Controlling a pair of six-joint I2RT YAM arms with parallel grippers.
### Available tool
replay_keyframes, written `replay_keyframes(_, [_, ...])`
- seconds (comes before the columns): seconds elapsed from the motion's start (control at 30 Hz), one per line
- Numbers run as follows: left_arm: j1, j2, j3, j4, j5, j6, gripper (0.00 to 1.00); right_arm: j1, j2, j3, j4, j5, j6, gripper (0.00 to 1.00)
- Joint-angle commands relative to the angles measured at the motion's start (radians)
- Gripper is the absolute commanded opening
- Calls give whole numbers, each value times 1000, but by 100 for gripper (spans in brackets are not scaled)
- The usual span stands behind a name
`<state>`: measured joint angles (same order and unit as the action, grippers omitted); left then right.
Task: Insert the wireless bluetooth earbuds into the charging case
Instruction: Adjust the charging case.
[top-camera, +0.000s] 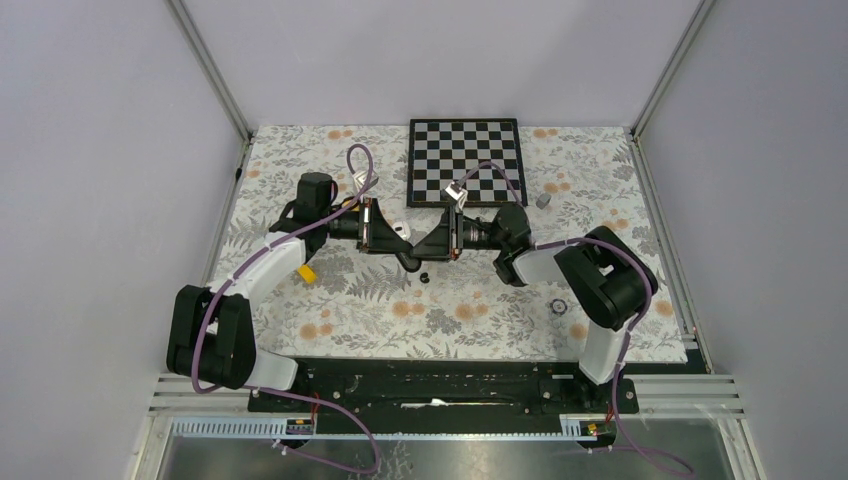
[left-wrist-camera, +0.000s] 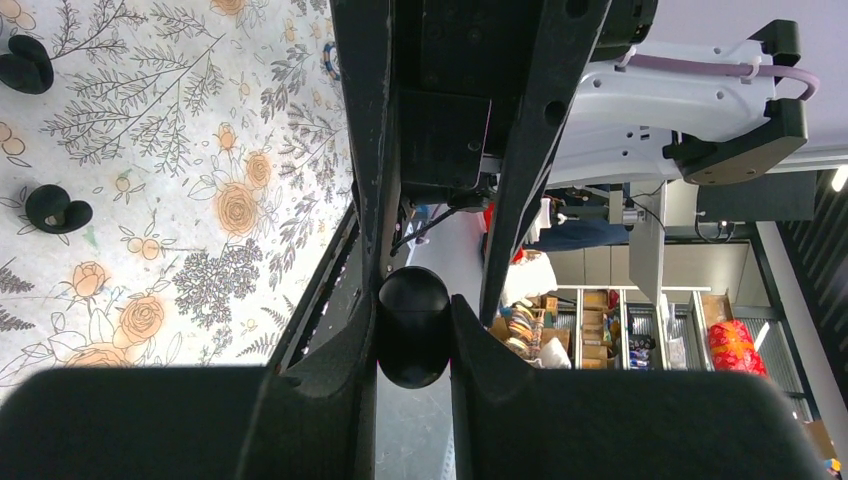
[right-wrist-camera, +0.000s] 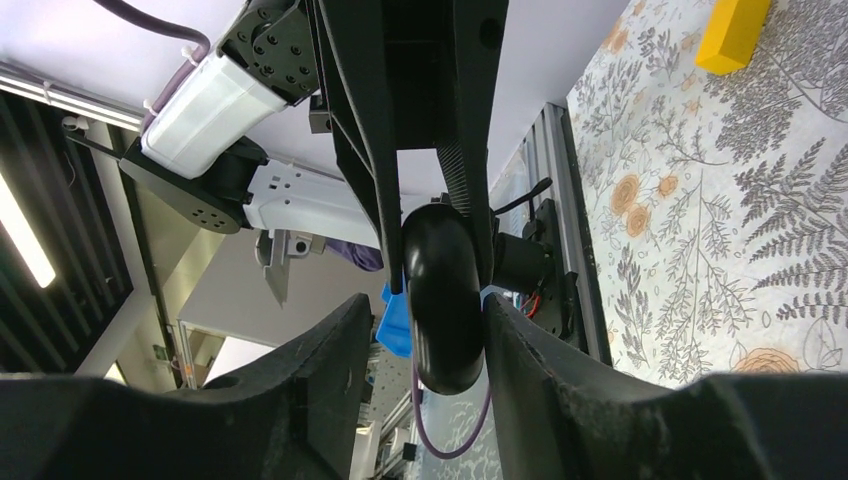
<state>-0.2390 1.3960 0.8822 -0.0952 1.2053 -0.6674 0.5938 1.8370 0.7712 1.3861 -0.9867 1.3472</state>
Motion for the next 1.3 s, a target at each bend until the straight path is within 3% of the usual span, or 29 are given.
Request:
replay_keyframes(0.0, [-2,-25,38,79,19,-10,0,28,16,43,97,-38,19,51])
replay_keyframes(0.23, [-2,-31,31,114,27,-34,0,30,37,47,132,-35,45,39])
replay_keyframes(0.3, [-2,-29,31,114,28,-35,0,30,44,47,155,-34,62,25])
replay_keyframes(0.37, [-1,-32,28,114,22,-36,0,30,48,42,184,-33,78,2])
replay_keyframes(0.43, [2,-36,27,115,15,-39,0,31,56,37,211,-26,96,0])
replay_keyframes(0.47, [5,-38,25,115,10,-42,6,30,60,33,225,-21,107,0])
replay_keyframes(0.57, [27,-50,12,123,-13,-66,42,30,64,23,244,-3,123,0])
replay_keyframes(0.6, [37,-60,-2,147,-25,-89,50,30,63,17,246,9,122,0])
replay_keyframes(0.73, [55,-140,-158,488,-78,-356,57,30,58,-16,256,81,122,0])
replay_keyframes(0.83, [50,-196,-281,679,-186,-499,81,30,56,-36,260,135,128,0])
replay_keyframes(0.93, [44,-232,-342,760,-245,-547,83,31,54,-42,260,164,131,0])
replay_keyframes(1.27, [-24,-194,-345,779,-304,-554,63,30,62,-36,258,163,133,0])
